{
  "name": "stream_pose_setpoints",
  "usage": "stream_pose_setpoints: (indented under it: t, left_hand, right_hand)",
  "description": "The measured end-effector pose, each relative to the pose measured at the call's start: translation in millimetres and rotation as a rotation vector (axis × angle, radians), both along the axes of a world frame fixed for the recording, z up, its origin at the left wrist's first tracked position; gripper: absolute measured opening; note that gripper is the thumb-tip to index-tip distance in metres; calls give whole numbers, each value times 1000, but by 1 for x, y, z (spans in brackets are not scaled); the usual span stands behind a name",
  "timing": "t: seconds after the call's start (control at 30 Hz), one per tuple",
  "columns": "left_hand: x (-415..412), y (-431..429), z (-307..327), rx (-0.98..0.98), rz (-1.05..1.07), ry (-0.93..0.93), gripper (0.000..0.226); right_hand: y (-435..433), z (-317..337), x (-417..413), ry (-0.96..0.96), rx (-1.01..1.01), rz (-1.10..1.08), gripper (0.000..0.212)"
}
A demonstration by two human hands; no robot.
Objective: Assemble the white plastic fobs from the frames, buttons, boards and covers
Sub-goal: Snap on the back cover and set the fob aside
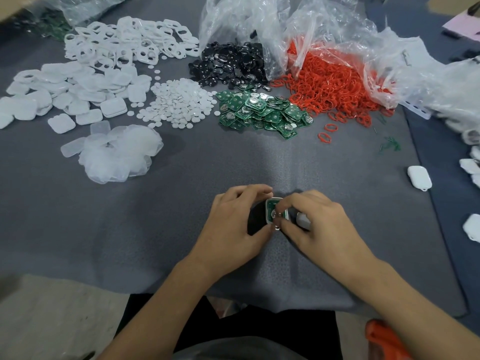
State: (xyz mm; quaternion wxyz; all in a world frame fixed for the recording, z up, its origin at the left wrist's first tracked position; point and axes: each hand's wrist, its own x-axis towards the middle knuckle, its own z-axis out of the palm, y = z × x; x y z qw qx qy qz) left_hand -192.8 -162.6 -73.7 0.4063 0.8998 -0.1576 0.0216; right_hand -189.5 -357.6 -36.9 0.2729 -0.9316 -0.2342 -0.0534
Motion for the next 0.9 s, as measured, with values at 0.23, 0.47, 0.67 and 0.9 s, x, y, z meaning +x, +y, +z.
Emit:
stream_pose_setpoints:
  t: [0.23,0.47,0.67,0.9]
  left_hand:
    - [0,0,0,-2,5,-1,54]
    - [1,-1,0,-10,20,-10,55]
    - [1,0,-2,-15,10,-10,53]
    - [9,-1,-4,62,7,-76,50]
  right_hand:
    - [-3,-3,-1,3,-25,2,17]
    - [-7,-6,-2,-64,20,39,15]
    - [-17,-3,-9,-113,78,-86,14]
    - [-39,-24,-15,133,-24,-293,50]
